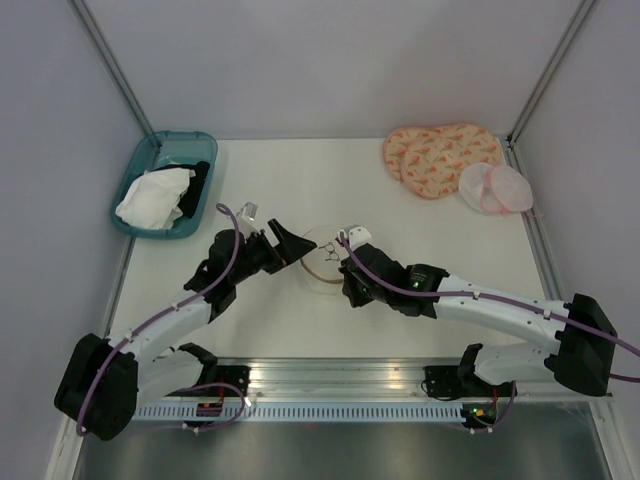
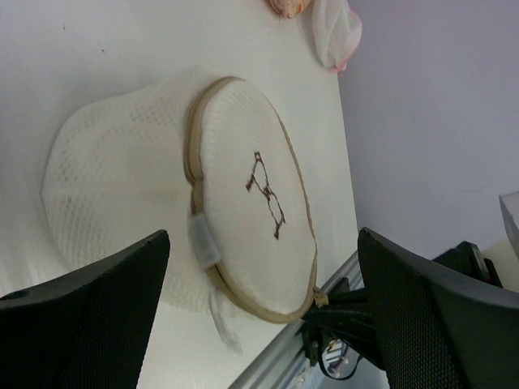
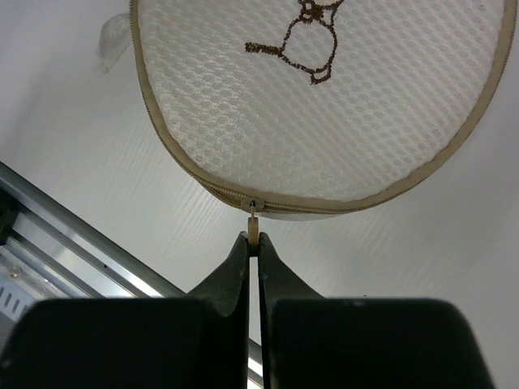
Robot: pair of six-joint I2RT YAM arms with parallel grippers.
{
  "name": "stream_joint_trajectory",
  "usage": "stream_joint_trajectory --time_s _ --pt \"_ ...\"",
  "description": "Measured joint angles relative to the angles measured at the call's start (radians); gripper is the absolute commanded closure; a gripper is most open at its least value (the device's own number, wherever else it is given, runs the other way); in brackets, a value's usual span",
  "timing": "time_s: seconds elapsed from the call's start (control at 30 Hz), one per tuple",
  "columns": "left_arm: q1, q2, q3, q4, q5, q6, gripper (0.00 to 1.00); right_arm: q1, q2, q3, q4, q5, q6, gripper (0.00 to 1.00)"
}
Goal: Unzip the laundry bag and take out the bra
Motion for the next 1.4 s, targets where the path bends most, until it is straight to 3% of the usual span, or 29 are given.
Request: stream_joint_trajectory --time_s 0.3,0.5,0.53,0.6,0.67,0.8,1.07,1.4 --pt "-0.002 -0.294 -0.169 -0.093 0.03 -0.195 0.09 0.0 0.038 -0.02 0.143 -0.116 0.023 1.0" --pt "-0.006 -0.337 -0.205 -0.1 0.088 -0.279 0.24 0.0 0.072 -0.037 0.229 -0.197 0.05 1.0" --pt "-0.006 -0.336 -0.211 -0.099 0.093 -0.287 0.32 0.0 0.076 -0.037 0.24 -0.208 0.054 1.0" --pt "-0.007 -0.327 -0.227 -0.078 0.113 -0.311 0.37 0.0 0.081 -0.037 0.262 -0.224 0.061 1.0" --pt "-0.011 -0.304 -0.237 -0.068 0.131 -0.326 0.34 0.0 0.084 -0.037 0.274 -0.228 0.064 0.99" --pt "-0.024 -0.308 -0.237 -0.089 0.159 -0.343 0.14 0.0 0.09 -0.037 0.274 -0.221 0.066 1.0" --pt "-0.028 -0.458 -0.246 -0.152 0.162 -0.373 0.1 0.0 0.112 -0.037 0.278 -0.18 0.067 1.0" --pt "-0.042 -0.433 -0.343 -0.144 0.147 -0.46 0.05 0.002 0.084 -0.09 0.349 -0.168 0.071 1.0"
